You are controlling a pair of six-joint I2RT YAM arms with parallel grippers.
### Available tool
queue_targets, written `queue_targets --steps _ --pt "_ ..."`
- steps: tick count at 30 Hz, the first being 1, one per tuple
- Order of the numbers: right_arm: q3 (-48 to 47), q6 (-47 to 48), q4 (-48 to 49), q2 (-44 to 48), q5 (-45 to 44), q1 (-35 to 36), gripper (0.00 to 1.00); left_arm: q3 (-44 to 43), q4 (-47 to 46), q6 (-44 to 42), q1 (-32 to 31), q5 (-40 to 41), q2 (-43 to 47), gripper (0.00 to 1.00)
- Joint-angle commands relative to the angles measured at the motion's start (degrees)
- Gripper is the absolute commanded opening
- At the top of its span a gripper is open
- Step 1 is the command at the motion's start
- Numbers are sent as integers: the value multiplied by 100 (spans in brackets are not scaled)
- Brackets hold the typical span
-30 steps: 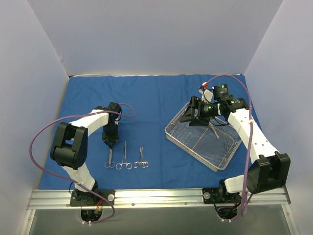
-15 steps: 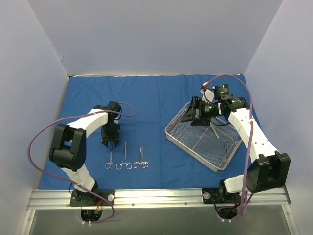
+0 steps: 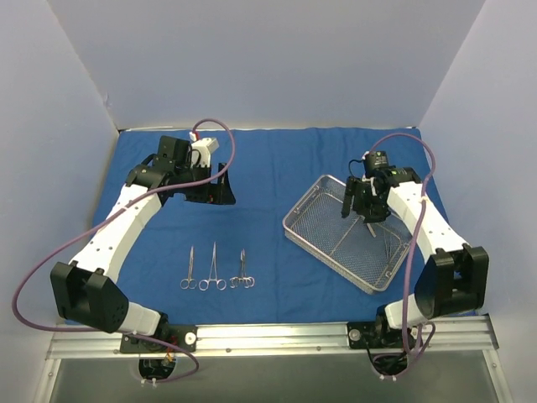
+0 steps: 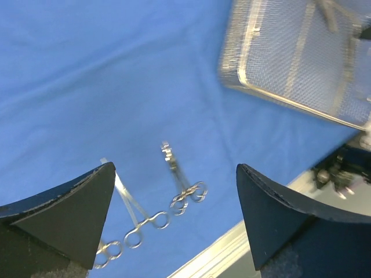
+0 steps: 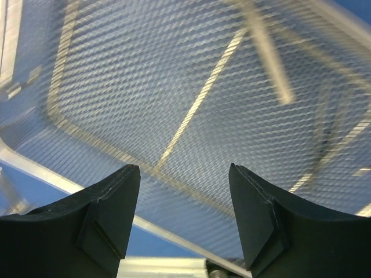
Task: Open and lay out the surgical kit
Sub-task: Pick up the medical item from the container.
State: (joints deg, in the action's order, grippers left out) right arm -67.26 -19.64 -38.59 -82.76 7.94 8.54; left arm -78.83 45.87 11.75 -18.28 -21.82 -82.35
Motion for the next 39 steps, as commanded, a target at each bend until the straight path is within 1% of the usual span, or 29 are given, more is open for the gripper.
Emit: queue_targets --steps 1,3,4,5,6,7,8,10,14,16,22,23,25,27,29,33,35,36,39 --pt "46 30 140 -144 -1452 -62 64 157 -675 -41 9 -867 157 94" --pt "99 135 342 -284 -1655 -124 65 201 -763 -85 53 -1147 184 94" --pt "108 205 439 -354 -1769 -194 65 227 -833 -94 70 -1531 193 94" --pt "108 345 649 -537 -1787 -220 65 288 -947 -50 88 -1753 219 94" --pt "108 425 764 -644 -1796 -238 65 411 -1261 -6 114 -1955 245 94" --pt "91 469 835 -740 -1875 -264 65 464 -1377 107 114 -2044 298 94" --pt "99 574 992 -915 -1832 -291 64 517 -1492 221 97 -1958 307 94" --pt "117 654 1151 -1049 -1683 -352 62 518 -1572 171 140 -2158 289 94" --pt "187 689 1485 -1443 -1480 -414 58 439 -1414 117 150 -1800 360 94" --pt "257 672 1556 -1541 -1471 -414 54 342 -1282 196 150 -1606 316 94" --pt "354 742 1811 -1857 -1348 -414 42 359 -1194 328 193 -1614 307 94" --pt "372 760 1828 -1919 -1348 -414 41 368 -1168 302 220 -1675 289 94" --pt "407 760 1864 -1954 -1340 -414 38 351 -1115 258 264 -1877 228 94" --pt "486 777 1907 -1981 -1348 -414 33 350 -1097 302 377 -1913 184 94" --pt "574 795 1952 -1998 -1374 -405 32 350 -1071 293 431 -2079 149 94" --pt "583 812 1961 -2016 -1462 -405 22 307 -1027 196 466 -2274 157 94" --pt "583 812 1952 -2007 -1480 -396 19 350 -1140 205 466 -2378 210 94" --pt "539 821 1926 -2016 -1489 -396 13 368 -1167 222 466 -2388 262 94" --pt "434 813 1785 -1963 -1515 -388 4 403 -1255 310 475 -2388 272 94"
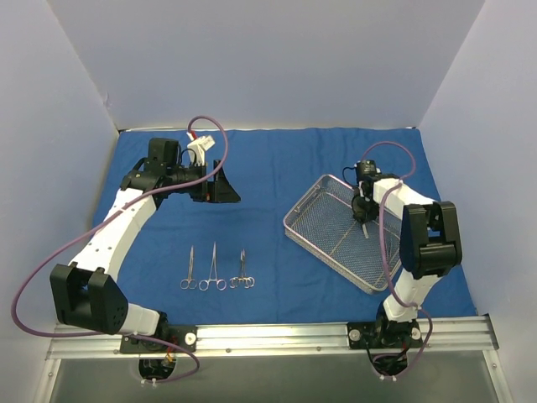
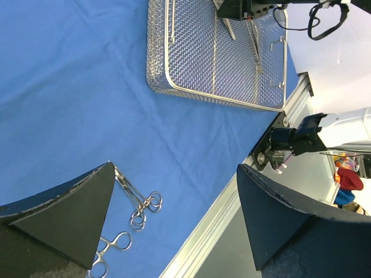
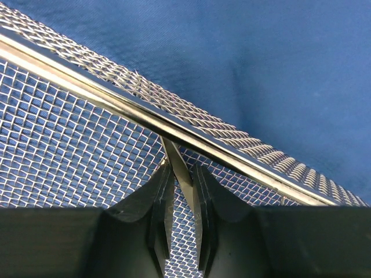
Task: Open and lay out the surgical kit
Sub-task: Pick up the medical item from the container, then place the medical item in the surgical kit.
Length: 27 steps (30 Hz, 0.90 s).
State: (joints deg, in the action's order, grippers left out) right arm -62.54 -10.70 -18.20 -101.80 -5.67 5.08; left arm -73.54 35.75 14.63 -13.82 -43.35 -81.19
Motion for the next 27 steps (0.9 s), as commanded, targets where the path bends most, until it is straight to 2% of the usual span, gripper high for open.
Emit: queue_targets --steps 1,6,9,11,13,15,19,25,27 --pt "-134 -134 -376 -25 -162 -42 3 -117 -287 100 29 -183 165 94" --pt "-521 -415 -992 449 -67 124 0 -99 -490 461 46 256 139 94" --pt "-803 -608 -1388 792 285 212 0 -134 -665 733 99 135 60 94" --pt "-952 -626 -1511 1090 688 405 0 -126 -936 1137 152 -224 -37 95" --pt "-1084 -574 -1573 1258 909 589 0 -169 -1069 1531 196 -358 -178 100" --pt "-1303 -434 -1573 1426 1295 914 0 -248 -1079 1718 196 -323 -309 91" --pt "-1541 -363 -1346 1706 1831 1337 0 -643 -982 2226 196 -270 -459 84" --pt "-1550 -266 -695 1971 3053 1671 0 -916 -1299 3246 -23 80 -494 78" --pt "-1620 -249 -615 1953 3299 1881 0 -1153 -1211 3291 -295 256 -529 77"
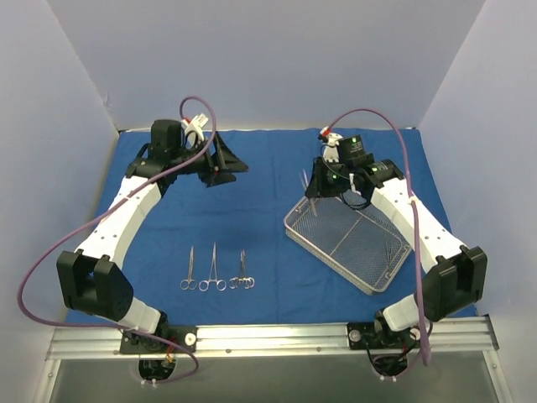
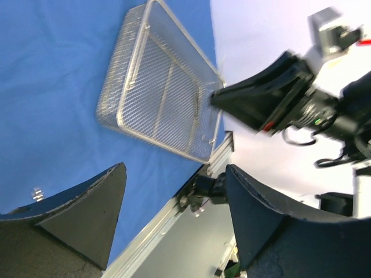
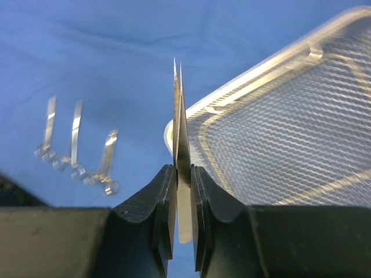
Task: Open and lay out the surgical kit
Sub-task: Place the medical item in the surgical kit.
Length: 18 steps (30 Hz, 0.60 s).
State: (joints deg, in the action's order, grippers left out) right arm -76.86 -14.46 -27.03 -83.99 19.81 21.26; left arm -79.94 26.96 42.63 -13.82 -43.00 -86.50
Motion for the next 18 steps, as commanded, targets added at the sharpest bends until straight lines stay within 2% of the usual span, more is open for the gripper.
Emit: queue_targets --steps 1,2,7,10,11,18 --pt "-250 127 251 137 735 343 0 -618 -210 492 -392 492 -33 77" --pt "-355 119 250 76 717 431 0 -758 -9 500 -550 599 -86 78" --pt "-444 -22 522 32 673 932 0 -715 -270 1018 -788 951 -271 78" --pt "-461 -101 628 -13 673 1038 0 -1065 27 853 -902 1153 -473 78" --pt "-461 -127 663 -13 664 1091 0 -1180 411 782 -938 1241 -534 78" --pt "-514 -259 813 -92 576 1275 0 -1340 635 747 -1096 1400 -772 77"
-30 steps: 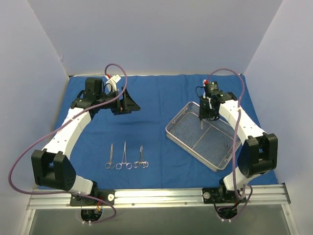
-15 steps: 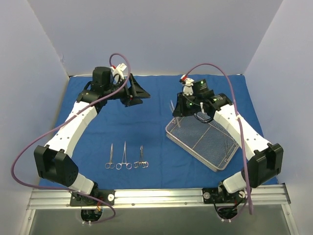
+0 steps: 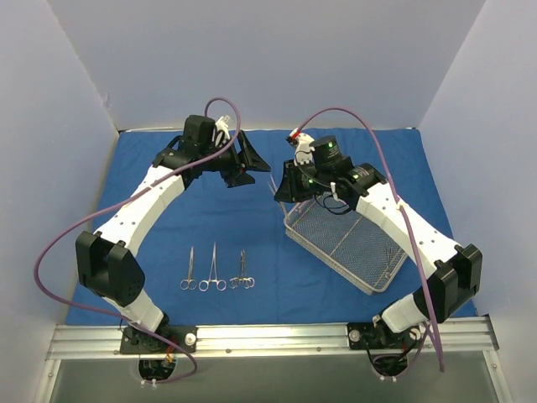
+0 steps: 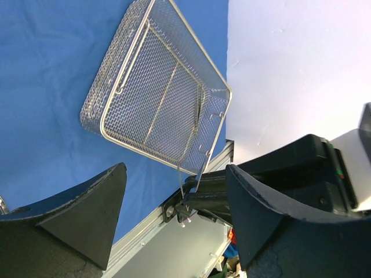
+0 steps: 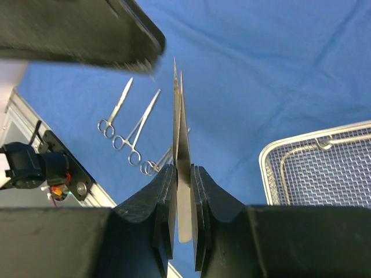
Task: Open and lay out the surgical kit
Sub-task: Place the medical item in the surgical kit.
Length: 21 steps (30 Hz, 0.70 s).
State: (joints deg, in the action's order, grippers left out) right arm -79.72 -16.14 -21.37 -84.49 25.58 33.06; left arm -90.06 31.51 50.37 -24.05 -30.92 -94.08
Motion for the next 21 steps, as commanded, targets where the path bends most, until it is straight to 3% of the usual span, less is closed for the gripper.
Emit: queue_targets --steps 1,8,21 --pt "-219 -117 264 -41 -9 113 0 -328 163 -45 -82 183 -31 77" --pt "-272 -135 203 -173 -27 166 0 -451 172 -80 -205 165 -172 75" --pt "-395 -170 185 -252 -97 201 0 -468 224 -159 -249 156 -277 55"
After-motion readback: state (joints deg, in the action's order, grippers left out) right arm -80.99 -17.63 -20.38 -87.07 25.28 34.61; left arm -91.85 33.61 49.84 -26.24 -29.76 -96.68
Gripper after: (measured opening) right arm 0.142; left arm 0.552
